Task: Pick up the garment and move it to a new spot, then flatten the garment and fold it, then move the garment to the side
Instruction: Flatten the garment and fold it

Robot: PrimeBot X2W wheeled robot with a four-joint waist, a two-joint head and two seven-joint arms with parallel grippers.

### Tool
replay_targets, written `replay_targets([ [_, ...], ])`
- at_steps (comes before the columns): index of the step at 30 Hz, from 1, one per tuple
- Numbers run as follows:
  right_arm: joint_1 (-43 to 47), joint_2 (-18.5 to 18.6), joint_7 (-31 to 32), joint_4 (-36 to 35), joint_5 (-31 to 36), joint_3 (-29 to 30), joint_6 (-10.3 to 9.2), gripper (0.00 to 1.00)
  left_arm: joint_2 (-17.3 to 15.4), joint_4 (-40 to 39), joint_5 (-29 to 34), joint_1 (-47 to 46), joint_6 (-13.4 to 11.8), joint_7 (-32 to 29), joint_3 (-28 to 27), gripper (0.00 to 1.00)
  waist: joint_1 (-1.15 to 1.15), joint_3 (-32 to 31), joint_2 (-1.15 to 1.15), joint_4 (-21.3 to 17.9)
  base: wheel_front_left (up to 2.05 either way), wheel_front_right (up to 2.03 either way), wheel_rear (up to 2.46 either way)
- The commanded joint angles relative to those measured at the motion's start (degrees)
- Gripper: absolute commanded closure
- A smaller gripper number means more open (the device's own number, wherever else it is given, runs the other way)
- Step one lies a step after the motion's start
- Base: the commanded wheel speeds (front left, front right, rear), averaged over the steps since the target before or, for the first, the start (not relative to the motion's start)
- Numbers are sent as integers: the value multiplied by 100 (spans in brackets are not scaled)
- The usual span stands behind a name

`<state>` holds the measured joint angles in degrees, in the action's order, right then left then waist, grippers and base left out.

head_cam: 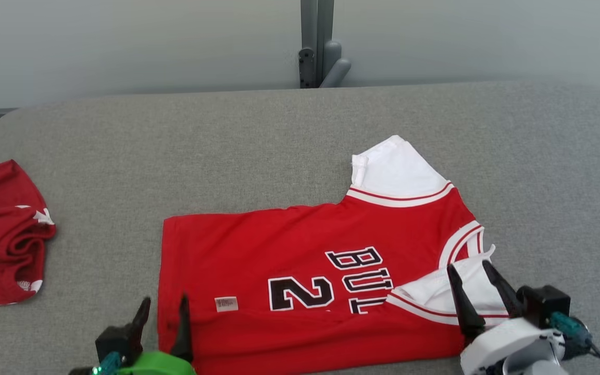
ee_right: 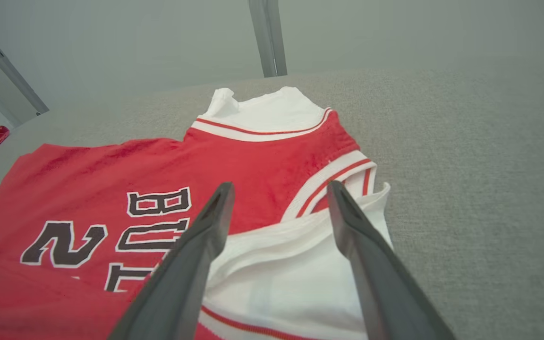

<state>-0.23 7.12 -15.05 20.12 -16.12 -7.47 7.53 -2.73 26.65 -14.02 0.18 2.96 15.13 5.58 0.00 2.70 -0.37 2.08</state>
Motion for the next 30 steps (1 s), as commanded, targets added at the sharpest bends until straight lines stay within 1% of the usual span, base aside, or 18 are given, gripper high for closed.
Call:
replay_targets([
  [1,-225,42,-18,-8,12,4,-8,0,-30,43,89,-281,9,1,6,0,0,201,37,-4,0,0,0],
  [6,-872,153,-18,65,114,34,-8,0,-32,356,218,-1115,80,1,-81,0,0,684,37,16,0,0,0],
  [13,-1808,190,-18,213,231,-49,-8,0,-89,1182,371,-2313,82,1,-273,0,0,1295,37,-30,0,0,0],
  [18,-2228,255,-18,303,231,-137,-8,0,-170,1803,414,-2844,47,1,-389,0,0,1477,37,-35,0,0,0],
  [19,-2298,278,-18,339,218,-145,-8,0,-147,1960,401,-2898,39,1,-401,0,0,1492,37,-30,0,0,0],
  [24,-2710,487,-18,543,173,-232,-8,0,-123,2314,386,-3160,116,0,-418,0,0,1567,37,15,0,0,0],
  [25,-2803,523,-18,589,168,-268,-8,0,-115,2361,394,-3181,135,-3,-397,7,0,1582,37,25,0,0,0],
  [26,-2979,610,-18,794,144,-348,-8,0,-100,2476,397,-3238,173,-4,-358,9,0,1613,37,50,0,0,0],
  [28,-3226,692,-18,1071,81,-447,-8,0,-81,2569,382,-3288,236,-7,-290,22,0,1649,37,78,0,0,0],
  [29,-3378,744,-5,1226,66,-502,-8,0,-73,2630,378,-3310,261,-10,-254,31,0,1667,37,95,0,0,0],
  [30,-3526,804,43,1379,60,-559,-8,0,-65,2712,363,-3342,289,-12,-215,44,0,1691,37,116,0,0,0],
])
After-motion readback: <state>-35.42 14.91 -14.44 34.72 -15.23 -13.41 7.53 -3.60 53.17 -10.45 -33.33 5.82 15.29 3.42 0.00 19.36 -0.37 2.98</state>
